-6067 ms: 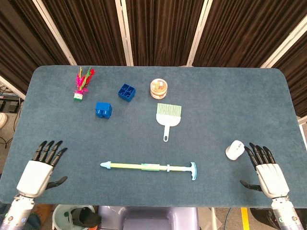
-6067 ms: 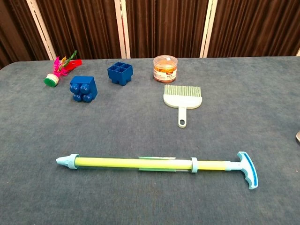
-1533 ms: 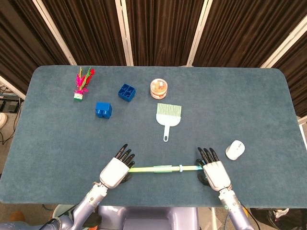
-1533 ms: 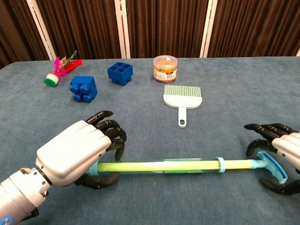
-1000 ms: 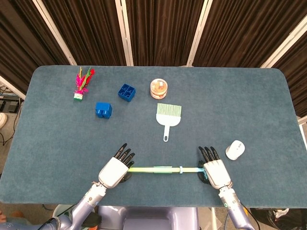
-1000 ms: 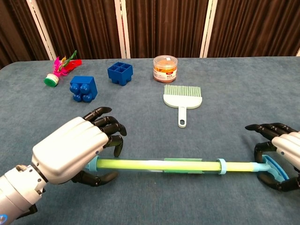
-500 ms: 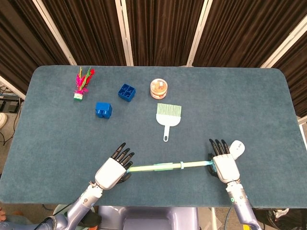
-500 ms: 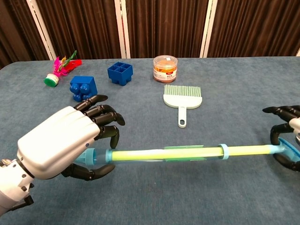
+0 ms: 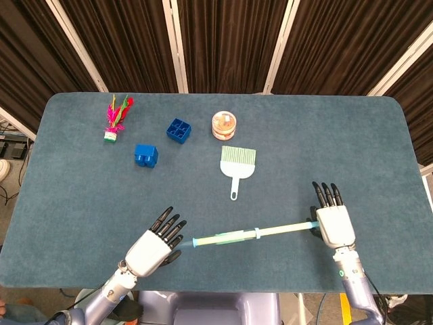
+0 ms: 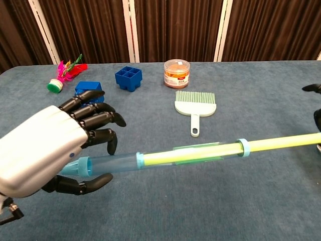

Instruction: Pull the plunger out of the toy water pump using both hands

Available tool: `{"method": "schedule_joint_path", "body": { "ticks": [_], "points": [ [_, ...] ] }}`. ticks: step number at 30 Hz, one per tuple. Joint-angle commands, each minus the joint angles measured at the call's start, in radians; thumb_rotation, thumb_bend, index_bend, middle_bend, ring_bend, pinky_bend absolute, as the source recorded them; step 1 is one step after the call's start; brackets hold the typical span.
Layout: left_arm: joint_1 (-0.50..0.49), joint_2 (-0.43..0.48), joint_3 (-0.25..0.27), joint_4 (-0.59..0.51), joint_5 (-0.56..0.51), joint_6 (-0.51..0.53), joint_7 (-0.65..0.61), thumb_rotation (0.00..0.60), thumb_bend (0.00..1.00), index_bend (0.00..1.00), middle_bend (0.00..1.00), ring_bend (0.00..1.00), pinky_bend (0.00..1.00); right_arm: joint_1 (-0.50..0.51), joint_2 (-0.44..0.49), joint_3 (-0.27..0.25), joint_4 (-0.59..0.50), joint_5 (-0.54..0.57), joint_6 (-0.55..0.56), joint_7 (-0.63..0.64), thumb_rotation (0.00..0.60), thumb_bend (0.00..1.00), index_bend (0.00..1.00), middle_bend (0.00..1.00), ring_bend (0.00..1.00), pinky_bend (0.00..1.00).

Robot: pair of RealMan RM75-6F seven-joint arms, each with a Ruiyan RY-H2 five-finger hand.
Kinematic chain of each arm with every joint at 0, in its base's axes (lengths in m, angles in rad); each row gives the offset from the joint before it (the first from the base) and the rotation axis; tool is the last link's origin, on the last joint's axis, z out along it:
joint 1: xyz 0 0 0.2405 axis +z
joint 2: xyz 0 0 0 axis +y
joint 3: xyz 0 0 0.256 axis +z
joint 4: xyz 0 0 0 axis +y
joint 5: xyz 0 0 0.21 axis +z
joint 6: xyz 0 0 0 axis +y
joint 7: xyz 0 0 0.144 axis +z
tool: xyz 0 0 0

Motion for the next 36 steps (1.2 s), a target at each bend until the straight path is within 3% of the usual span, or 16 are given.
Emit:
{"method": "schedule_joint_path", "body": {
  "ticks": [1, 9, 25, 36],
  "points": [
    [0.01, 0.02, 0.013, -0.014, 0.014, 0.016, -0.009, 0.6, 0.56, 0.67, 0.24, 0.16, 0.07, 0.01, 0.011, 0.015, 0.014, 0.02, -0.012, -0.008, 0.6, 0.43, 0.69, 0.08, 0.0, 0.0],
    [0.024, 0.053, 0.026, -0.018, 0.066, 0.063, -0.013, 0.6, 0.56, 0.67, 0.25, 0.16, 0.07, 0.028, 0.009, 0.049, 0.074, 0.069, -0.022, -0.002, 0.6, 0.43, 0.7, 0.09, 0.0, 0.0],
    [0.034, 0.087, 0.077, -0.003, 0.133, 0.108, -0.144, 0.6, 0.56, 0.67, 0.26, 0.16, 0.07, 0.07, -0.045, 0.082, 0.17, 0.125, -0.052, -0.002, 0.6, 0.41, 0.7, 0.1, 0.0, 0.0],
    [0.07, 0.122, 0.097, 0.014, 0.174, 0.162, -0.146, 0.6, 0.56, 0.67, 0.27, 0.16, 0.07, 0.12, -0.077, 0.131, 0.244, 0.18, -0.08, 0.002, 0.6, 0.41, 0.7, 0.1, 0.0, 0.0]
  ]
}}
